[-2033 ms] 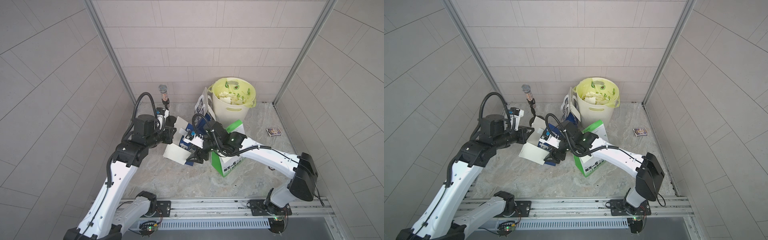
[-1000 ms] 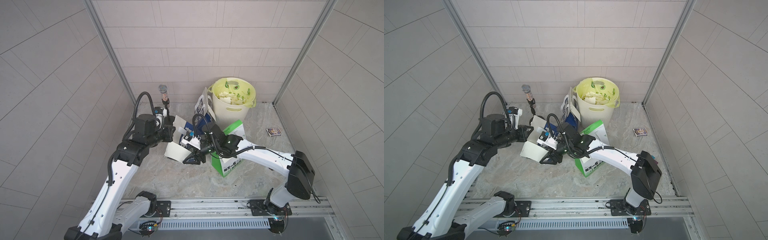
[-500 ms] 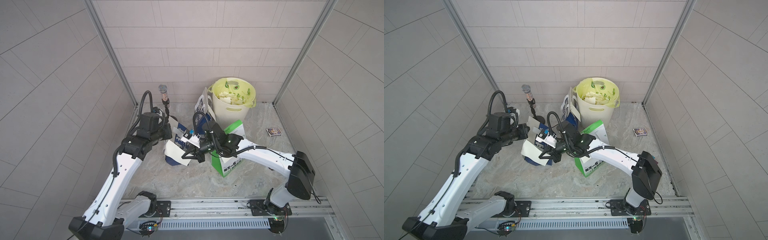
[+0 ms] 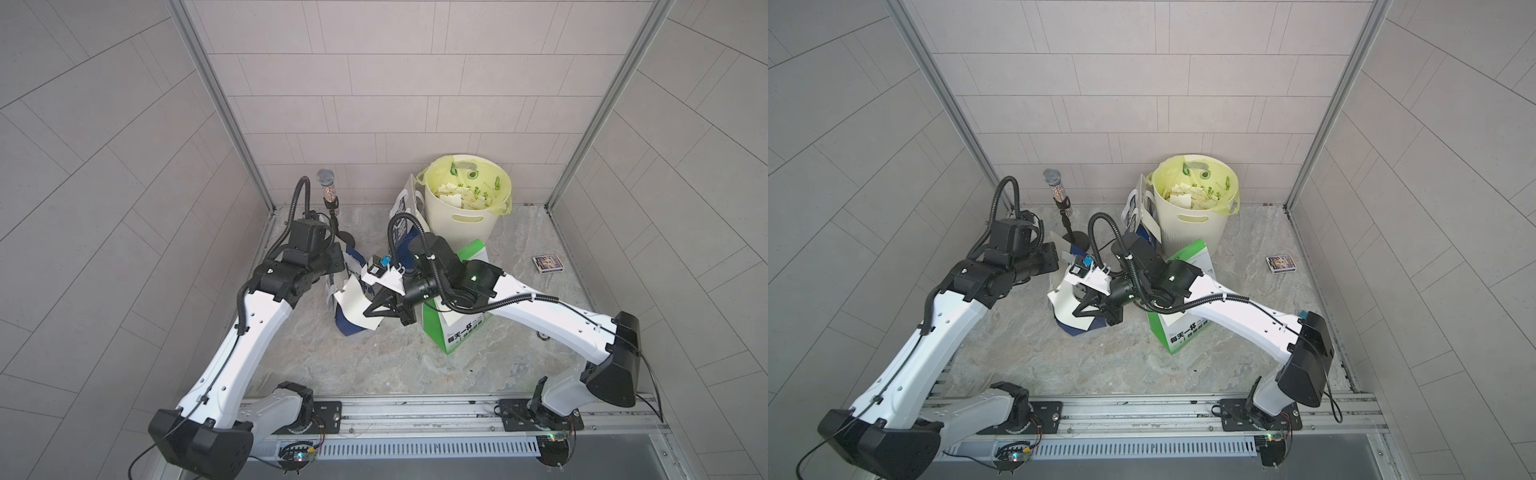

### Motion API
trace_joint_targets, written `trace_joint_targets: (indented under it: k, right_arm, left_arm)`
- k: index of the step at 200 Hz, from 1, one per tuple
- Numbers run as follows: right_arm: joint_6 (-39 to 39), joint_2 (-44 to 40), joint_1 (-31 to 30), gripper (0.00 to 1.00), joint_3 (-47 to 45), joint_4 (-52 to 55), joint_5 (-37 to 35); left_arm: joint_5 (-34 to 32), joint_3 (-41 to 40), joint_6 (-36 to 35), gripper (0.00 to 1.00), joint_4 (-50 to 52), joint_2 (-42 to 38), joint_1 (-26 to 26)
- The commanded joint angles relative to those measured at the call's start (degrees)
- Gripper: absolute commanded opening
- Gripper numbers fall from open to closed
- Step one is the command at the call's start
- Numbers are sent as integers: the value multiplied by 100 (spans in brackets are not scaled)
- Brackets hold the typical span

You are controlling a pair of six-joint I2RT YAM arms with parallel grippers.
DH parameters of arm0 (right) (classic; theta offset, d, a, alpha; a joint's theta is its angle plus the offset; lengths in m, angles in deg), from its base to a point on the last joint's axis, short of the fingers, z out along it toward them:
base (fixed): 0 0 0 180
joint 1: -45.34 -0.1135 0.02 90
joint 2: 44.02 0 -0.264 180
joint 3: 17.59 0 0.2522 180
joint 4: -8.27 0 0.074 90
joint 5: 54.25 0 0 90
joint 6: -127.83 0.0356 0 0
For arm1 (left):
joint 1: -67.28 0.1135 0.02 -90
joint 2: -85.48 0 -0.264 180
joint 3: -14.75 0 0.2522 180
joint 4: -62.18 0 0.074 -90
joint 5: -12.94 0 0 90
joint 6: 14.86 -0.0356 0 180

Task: Shred takeout receipts and throw away
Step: Place the takeout bag at the center of the board, then shred the takeout receipt.

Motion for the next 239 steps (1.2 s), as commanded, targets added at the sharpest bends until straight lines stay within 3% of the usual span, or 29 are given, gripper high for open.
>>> trace_joint_targets:
  k: [1,22,38,59,84,105,130,167,187,211,239]
  right_arm:
    - [-350,-318,-47,0,186,597,117]
    - [-446,-586,-49,0,77,977,-40]
    - [-473,-918,-20,0,-226,1112,-330]
    - [-435,-1435,152,0,-722,1115,-634]
    - [-213,-1839,506,0,-869,1129,-768]
    - [-160,-1978,763,0,-450,1535,-832]
    - [426,-2141,1122,0,-162,1737,-1548]
    - [1133,-2242,1701,0,-78,1473,-1277]
    - [940,-2247,1769,0,-135,1526,-1426]
    - [747,-2105,1776,0,15,1758,-1368]
    - [757,-2055,1768,0,52,1753,-476]
  left_arm:
    - [-213,127,30,0,70,22,-19]
    - [-156,41,8,9,-49,-21,-19]
    - [-156,33,-127,25,-165,-80,-19]
    - [-290,408,-396,53,-251,-94,-19]
    - [46,774,-786,67,-873,-141,-19]
    - [559,1426,-1104,72,-908,6,-18]
    - [2278,1964,-1310,74,-1060,183,-115]
    - [4458,1420,-991,75,-2366,79,-657]
    - [4644,1225,-1035,78,-2284,33,-810]
    - [4857,1203,-1614,88,-1615,2,-865]
    - [4887,1157,-1666,100,-1630,168,-1033]
